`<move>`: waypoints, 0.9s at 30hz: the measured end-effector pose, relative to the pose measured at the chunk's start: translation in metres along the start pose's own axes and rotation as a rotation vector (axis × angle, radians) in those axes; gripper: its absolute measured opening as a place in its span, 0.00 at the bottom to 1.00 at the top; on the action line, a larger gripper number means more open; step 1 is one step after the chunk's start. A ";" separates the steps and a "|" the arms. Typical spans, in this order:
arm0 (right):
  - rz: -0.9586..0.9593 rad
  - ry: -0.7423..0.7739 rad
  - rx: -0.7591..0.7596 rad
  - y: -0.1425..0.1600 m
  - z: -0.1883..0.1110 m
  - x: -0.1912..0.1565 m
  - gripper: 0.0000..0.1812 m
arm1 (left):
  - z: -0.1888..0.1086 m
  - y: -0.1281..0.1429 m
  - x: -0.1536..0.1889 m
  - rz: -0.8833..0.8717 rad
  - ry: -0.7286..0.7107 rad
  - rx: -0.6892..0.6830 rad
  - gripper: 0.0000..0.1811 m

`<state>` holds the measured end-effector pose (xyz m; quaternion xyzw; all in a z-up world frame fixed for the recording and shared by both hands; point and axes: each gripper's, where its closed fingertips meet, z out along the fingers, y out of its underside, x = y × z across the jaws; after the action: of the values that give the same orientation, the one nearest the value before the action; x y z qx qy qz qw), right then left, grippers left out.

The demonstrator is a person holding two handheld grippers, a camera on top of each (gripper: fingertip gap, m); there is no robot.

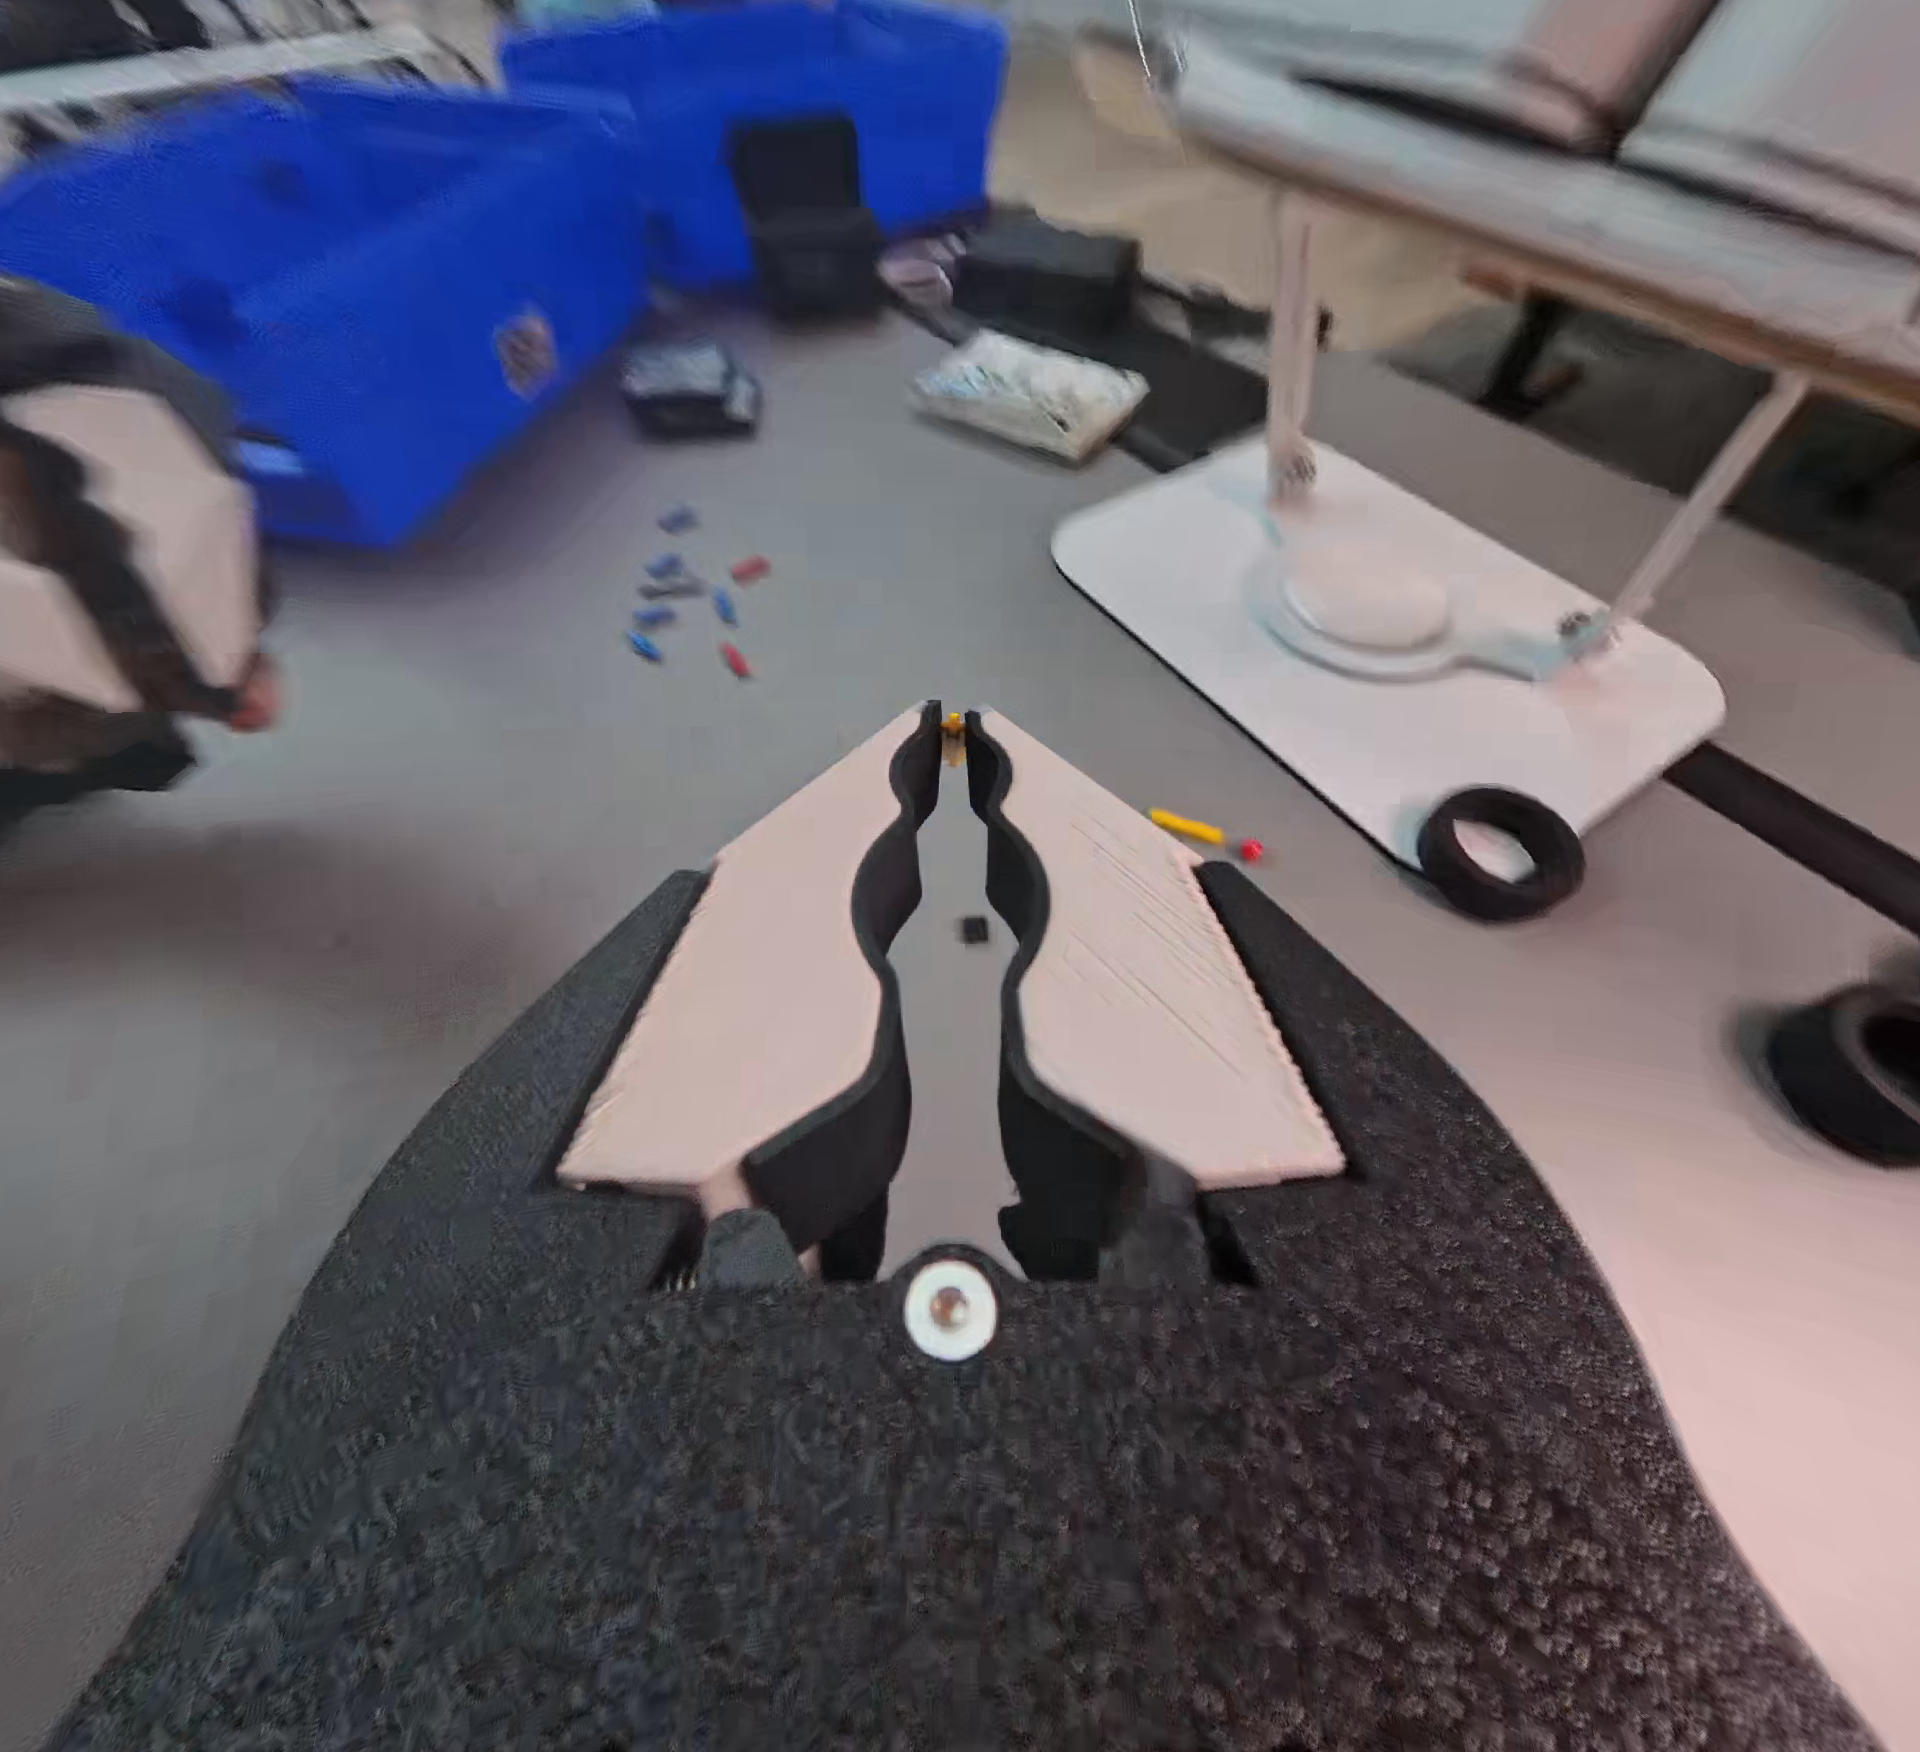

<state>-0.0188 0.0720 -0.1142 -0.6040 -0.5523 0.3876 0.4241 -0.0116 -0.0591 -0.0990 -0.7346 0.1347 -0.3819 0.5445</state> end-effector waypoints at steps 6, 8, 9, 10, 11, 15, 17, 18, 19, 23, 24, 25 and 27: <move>-0.081 0.251 -0.355 0.071 0.043 0.057 0.02 | 0.003 0.019 -0.018 0.000 -0.079 -0.051 0.03; -0.074 0.243 -0.385 0.079 0.042 0.058 0.06 | 0.003 0.019 -0.019 0.030 -0.097 -0.056 0.03; -0.075 0.246 -0.378 0.079 0.041 0.058 0.09 | 0.003 0.019 -0.019 0.040 -0.101 -0.059 0.03; -0.072 0.251 -0.361 0.076 0.038 0.059 0.11 | 0.004 0.020 -0.018 0.047 -0.102 -0.060 0.03; -0.068 0.242 -0.330 0.071 0.036 0.057 0.14 | 0.004 0.020 -0.018 0.049 -0.103 -0.061 0.03; -0.054 -0.018 -0.062 0.019 0.017 0.002 0.14 | 0.005 0.021 -0.017 0.068 -0.103 -0.063 0.03; -0.012 -0.340 0.049 -0.002 -0.007 -0.057 0.12 | 0.005 0.019 -0.014 0.082 -0.088 -0.054 0.03; 0.020 -0.464 0.085 -0.009 -0.019 -0.079 0.11 | 0.005 0.019 -0.012 0.092 -0.079 -0.050 0.03; 0.051 -0.545 0.107 -0.014 -0.027 -0.095 0.11 | 0.005 0.019 -0.011 0.104 -0.071 -0.049 0.03; 0.095 -0.639 0.092 -0.011 -0.030 -0.126 0.11 | 0.009 0.022 -0.001 0.174 -0.047 -0.059 0.03; 0.086 -0.642 0.078 -0.007 -0.028 -0.129 0.11 | 0.010 0.023 0.002 0.192 -0.042 -0.063 0.03; 0.079 -0.657 0.059 -0.002 -0.028 -0.133 0.10 | 0.011 0.024 0.004 0.210 -0.043 -0.065 0.03; 0.061 -0.676 0.022 0.007 -0.027 -0.139 0.08 | 0.012 0.024 0.006 0.242 -0.049 -0.069 0.03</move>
<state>-0.0034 -0.0690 -0.1115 -0.4531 -0.6391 0.5845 0.2114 0.0063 -0.0634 -0.1197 -0.7402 0.2222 -0.2905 0.5642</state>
